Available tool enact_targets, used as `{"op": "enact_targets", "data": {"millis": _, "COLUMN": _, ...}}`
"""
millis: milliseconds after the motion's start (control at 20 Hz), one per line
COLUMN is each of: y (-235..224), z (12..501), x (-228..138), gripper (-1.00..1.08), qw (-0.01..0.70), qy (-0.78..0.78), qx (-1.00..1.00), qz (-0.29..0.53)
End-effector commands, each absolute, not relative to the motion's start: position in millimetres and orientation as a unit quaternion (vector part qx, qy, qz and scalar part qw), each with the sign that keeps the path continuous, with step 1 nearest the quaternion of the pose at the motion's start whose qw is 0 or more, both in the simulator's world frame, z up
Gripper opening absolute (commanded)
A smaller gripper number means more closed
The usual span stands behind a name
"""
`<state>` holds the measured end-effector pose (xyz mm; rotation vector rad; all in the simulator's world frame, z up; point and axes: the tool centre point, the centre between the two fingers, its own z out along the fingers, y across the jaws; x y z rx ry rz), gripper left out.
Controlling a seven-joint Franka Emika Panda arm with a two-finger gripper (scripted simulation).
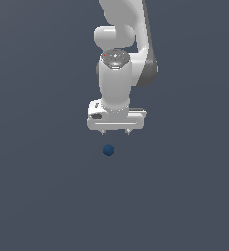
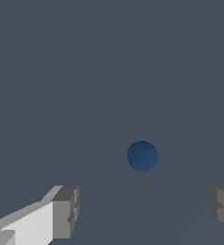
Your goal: Pick up the object and move it to a goal position.
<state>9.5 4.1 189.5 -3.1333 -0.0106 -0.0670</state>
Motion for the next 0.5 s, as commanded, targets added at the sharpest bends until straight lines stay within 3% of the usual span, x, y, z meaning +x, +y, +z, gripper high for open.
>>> {"op": "enact_targets", "data": {"millis": 0, "y": 4, "z": 190, "x": 10, "gripper": 1.00, "qw": 0.004, "qy": -0.003, "qx": -1.000, "qz": -0.021}}
{"op": "enact_targets", "data": {"millis": 450, "y": -3, "z": 201, "x": 13, "gripper": 1.00, "qw": 0.005, "qy": -0.001, "qx": -0.999, "qz": -0.042}}
